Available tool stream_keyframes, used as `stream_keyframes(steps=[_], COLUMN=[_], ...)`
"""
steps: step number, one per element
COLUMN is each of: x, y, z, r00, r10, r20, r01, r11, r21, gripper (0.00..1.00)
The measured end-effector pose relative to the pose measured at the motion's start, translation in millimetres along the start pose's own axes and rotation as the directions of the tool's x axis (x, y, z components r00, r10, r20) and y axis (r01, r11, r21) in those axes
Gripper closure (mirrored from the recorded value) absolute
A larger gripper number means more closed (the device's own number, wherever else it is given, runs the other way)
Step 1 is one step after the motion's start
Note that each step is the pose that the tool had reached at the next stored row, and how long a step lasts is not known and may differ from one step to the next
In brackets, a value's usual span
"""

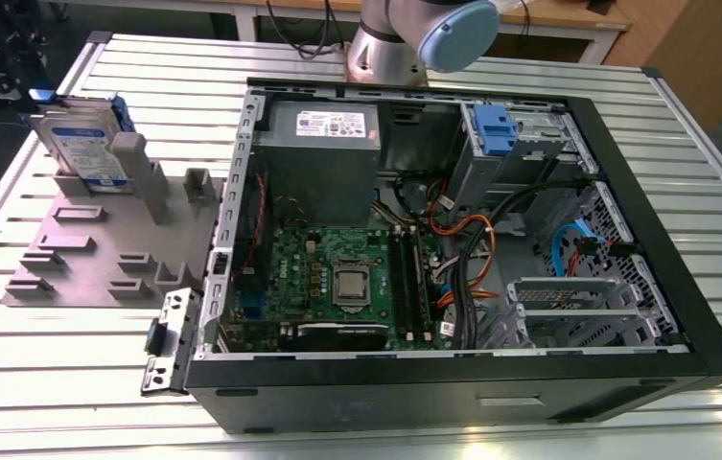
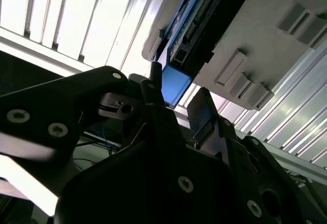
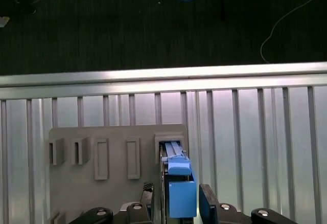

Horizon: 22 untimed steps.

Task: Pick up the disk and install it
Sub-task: 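Pick up the disk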

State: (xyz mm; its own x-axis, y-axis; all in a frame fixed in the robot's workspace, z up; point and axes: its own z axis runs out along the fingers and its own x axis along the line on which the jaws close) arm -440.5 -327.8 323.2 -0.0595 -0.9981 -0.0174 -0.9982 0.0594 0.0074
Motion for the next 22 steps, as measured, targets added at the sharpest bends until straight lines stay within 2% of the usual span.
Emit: stream_keyframes(steps=[7, 16, 22], x=[-0.4, -0.2, -0.3], y=[0.6, 0.6, 1.1], z=[6.1, 19.5, 25.3], r00=[1.0, 1.0, 1.0], r10=[-0.002, -0.004, -0.004], r20=[0.0003, 0.0004, 0.0005], r01=[0.002, 0.004, 0.004], r11=[1.0, 1.0, 1.0], r21=[0.0049, 0.005, 0.0052], gripper=[0.53, 0.53, 0.53])
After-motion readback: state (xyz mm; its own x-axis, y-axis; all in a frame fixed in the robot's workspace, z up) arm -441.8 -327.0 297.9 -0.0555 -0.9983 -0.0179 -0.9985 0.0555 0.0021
